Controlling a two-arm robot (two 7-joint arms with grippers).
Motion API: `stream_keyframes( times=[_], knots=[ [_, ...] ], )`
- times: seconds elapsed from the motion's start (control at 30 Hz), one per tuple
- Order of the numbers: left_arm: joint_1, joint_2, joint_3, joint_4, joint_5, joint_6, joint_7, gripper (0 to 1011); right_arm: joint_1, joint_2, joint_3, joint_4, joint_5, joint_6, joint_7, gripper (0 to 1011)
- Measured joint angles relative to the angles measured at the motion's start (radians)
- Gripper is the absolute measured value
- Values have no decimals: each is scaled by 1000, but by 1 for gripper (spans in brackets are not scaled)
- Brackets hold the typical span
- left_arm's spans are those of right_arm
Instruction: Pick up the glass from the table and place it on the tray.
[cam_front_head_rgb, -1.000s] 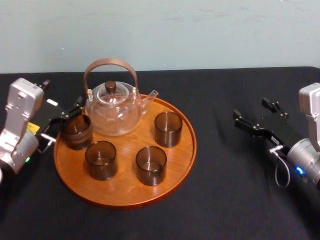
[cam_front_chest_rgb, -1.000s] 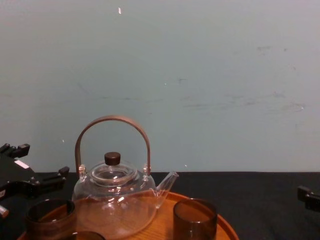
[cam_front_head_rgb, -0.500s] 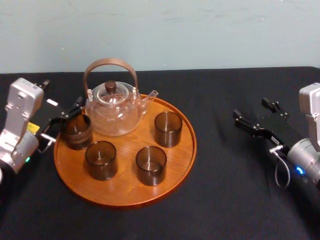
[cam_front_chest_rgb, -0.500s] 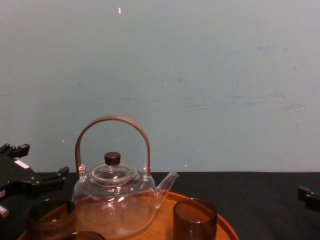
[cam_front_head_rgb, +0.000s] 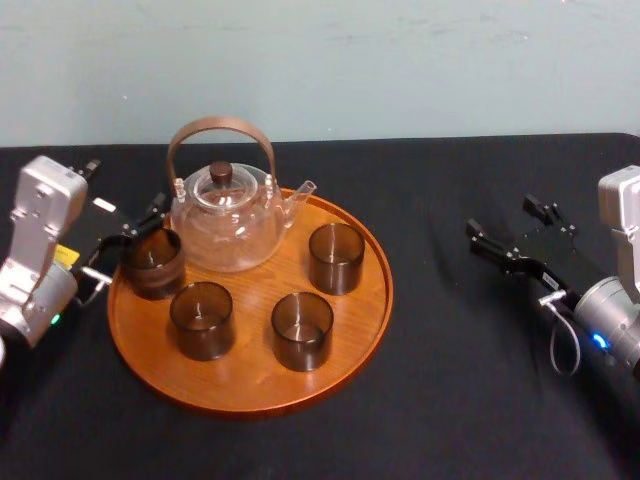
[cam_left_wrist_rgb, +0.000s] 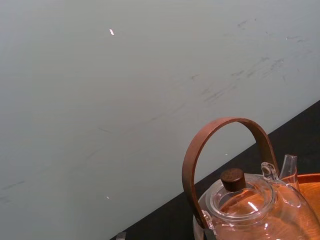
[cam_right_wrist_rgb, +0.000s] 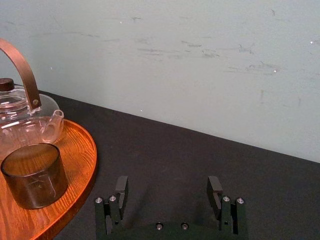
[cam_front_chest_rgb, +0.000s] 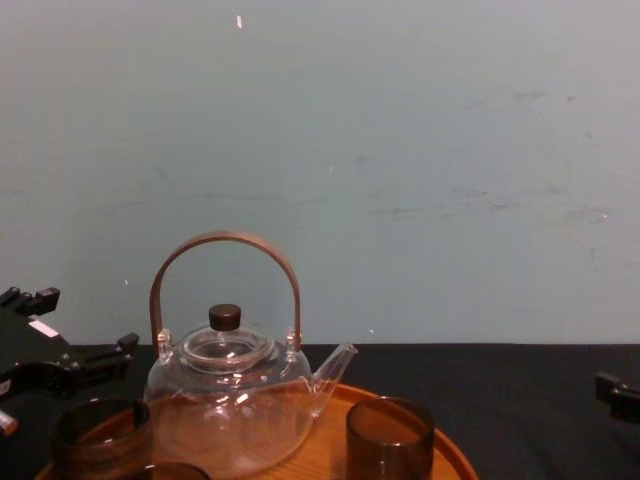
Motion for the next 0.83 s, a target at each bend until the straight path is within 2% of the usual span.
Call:
stream_keyframes(
  times=[0.83],
  knots=[
    [0,0,0,0,0,0,0,1001,0,0,0,0,0,0,0,1002]
  ],
)
